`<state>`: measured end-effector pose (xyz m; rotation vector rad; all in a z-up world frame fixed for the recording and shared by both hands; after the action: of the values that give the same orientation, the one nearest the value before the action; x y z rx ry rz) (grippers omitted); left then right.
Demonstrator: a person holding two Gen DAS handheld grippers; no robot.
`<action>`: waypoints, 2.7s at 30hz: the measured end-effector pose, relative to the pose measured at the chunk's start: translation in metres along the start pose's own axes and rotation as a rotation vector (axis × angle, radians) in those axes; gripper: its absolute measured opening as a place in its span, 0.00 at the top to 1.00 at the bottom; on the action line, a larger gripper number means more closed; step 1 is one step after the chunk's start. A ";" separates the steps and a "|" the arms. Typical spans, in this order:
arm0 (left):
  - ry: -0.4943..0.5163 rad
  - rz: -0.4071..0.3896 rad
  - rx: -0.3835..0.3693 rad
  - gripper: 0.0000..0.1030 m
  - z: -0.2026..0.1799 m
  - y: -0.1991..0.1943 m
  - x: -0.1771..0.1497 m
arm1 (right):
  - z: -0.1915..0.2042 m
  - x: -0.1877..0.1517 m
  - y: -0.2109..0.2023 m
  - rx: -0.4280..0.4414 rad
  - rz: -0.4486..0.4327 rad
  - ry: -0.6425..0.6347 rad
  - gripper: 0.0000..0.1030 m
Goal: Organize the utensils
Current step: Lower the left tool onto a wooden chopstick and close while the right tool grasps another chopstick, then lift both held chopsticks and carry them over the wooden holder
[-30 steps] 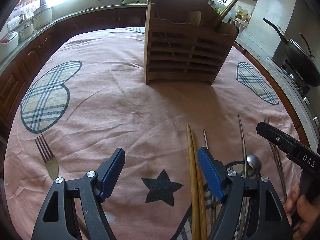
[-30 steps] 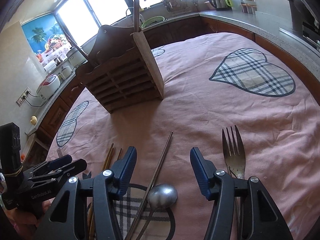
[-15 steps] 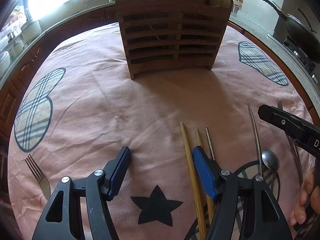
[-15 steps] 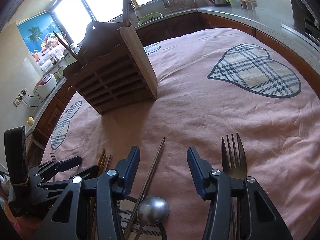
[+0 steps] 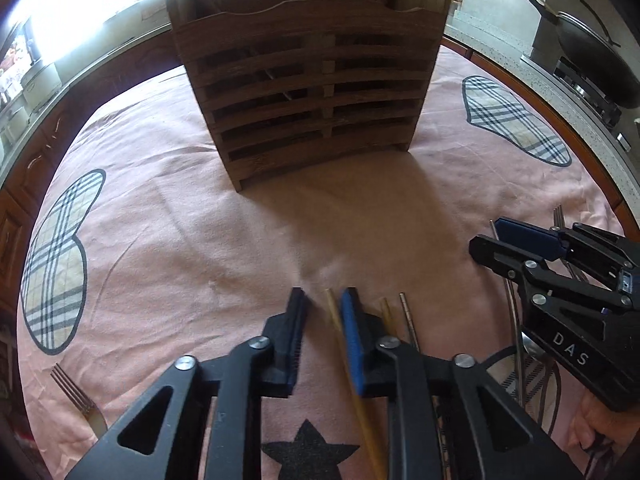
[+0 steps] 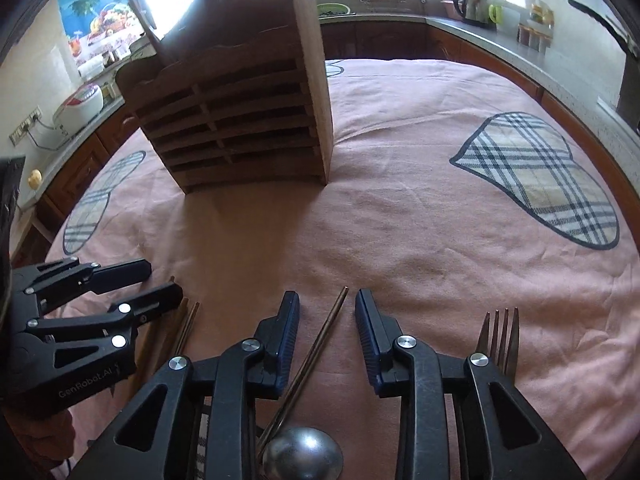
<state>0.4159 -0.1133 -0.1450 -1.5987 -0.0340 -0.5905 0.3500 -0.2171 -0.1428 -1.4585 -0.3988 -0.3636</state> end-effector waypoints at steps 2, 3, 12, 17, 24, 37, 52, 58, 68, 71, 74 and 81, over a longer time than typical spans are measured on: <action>0.018 -0.007 0.011 0.93 -0.003 0.000 -0.001 | 0.002 0.000 0.001 -0.017 -0.003 -0.015 0.86; 0.013 -0.007 0.006 0.93 -0.003 0.000 -0.001 | 0.001 0.000 0.001 -0.016 -0.003 -0.014 0.87; -0.123 -0.025 -0.160 0.97 0.024 -0.033 -0.015 | -0.006 0.001 -0.023 0.175 -0.045 0.110 0.93; -0.172 -0.111 -0.201 0.97 0.041 -0.079 -0.024 | -0.001 0.006 -0.057 0.263 -0.101 0.131 0.94; -0.186 -0.233 -0.215 0.97 0.057 -0.147 -0.043 | 0.013 0.012 -0.107 0.304 -0.195 0.103 0.96; -0.216 -0.437 -0.204 0.97 0.078 -0.241 -0.084 | 0.024 0.021 -0.179 0.294 -0.354 0.063 0.96; -0.253 -0.546 -0.178 0.97 0.089 -0.269 -0.100 | 0.024 0.024 -0.209 0.279 -0.436 0.042 0.96; -0.274 -0.578 -0.187 0.97 0.098 -0.273 -0.096 | 0.021 0.030 -0.220 0.272 -0.471 0.040 0.96; -0.274 -0.626 -0.196 0.97 0.106 -0.276 -0.084 | 0.018 0.045 -0.230 0.263 -0.521 0.031 0.96; -0.273 -0.640 -0.198 0.97 0.108 -0.277 -0.080 | 0.017 0.052 -0.234 0.261 -0.539 0.028 0.96; -0.279 -0.658 -0.203 0.97 0.113 -0.278 -0.073 | 0.016 0.058 -0.238 0.258 -0.559 0.025 0.96; -0.278 -0.718 -0.205 0.97 0.121 -0.281 -0.051 | 0.013 0.082 -0.249 0.244 -0.617 0.022 0.96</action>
<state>0.3115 0.0541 0.0945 -1.8517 -0.8030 -0.9338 0.3046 -0.2237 0.1154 -1.0682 -0.8482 -0.7924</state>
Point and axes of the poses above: each gripper's, at about its wrist camera, not at the fingertips, and y roughly the way its jaws point, z to its left, x to its top, the point moved 6 cm from there along y, roughly the way its jaws point, and after that the axes turned 7 degrees about z, right-handed, at the moved point
